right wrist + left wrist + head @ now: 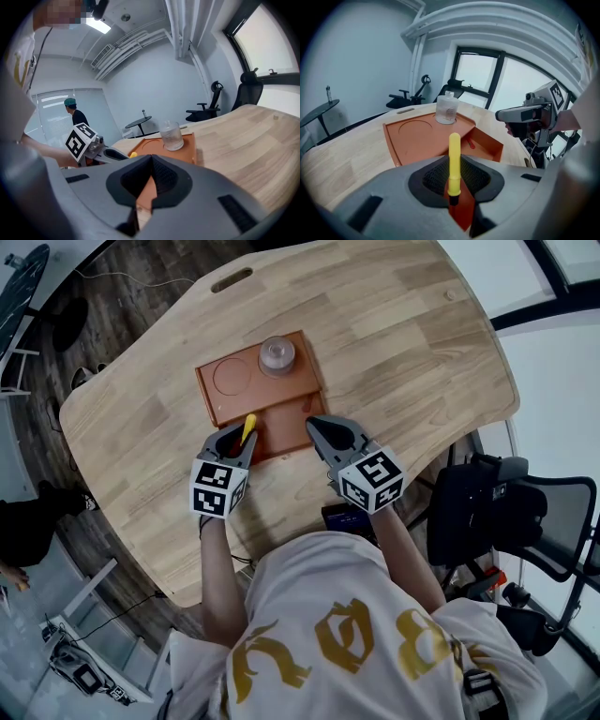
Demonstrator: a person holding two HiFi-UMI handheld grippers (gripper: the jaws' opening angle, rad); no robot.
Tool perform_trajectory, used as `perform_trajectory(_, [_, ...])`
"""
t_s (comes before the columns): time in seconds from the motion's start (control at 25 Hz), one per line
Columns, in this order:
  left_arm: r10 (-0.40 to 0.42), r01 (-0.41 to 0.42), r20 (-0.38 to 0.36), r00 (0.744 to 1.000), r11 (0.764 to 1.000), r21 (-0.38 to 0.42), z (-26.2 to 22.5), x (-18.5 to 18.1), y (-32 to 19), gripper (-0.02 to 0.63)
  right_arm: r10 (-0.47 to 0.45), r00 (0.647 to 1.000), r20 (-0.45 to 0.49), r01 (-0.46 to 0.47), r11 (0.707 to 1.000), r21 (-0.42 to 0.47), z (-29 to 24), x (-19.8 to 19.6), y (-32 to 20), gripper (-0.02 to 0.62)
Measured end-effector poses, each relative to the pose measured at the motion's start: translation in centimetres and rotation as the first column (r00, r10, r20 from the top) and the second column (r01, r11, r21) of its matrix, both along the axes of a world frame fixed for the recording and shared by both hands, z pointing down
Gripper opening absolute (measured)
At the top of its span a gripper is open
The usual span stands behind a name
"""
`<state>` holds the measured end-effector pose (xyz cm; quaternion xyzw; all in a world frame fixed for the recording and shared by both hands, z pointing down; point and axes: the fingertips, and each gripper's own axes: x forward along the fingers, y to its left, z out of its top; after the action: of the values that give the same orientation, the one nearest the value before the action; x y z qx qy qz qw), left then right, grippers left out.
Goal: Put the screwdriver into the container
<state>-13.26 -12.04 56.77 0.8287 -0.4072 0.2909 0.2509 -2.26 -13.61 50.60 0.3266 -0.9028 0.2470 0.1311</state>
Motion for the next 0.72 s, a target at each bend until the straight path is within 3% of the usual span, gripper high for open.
perform_trajectory(0.44, [0.102,-0.097,0.112,0.988,0.994,-0.052,1.1,1.1,0.1,0.075,0.014,1.0,-0.01,-0.014,1.0,-0.001,0.3,0.2,-0.2,0.011])
perform_trajectory(0.72, [0.132,-0.117,0.172,0.976,0.989,-0.093,2.1,1.4,0.1,0.075,0.019,1.0,-0.018,-0.019,1.0,-0.006,0.8,0.3,-0.3,0.011])
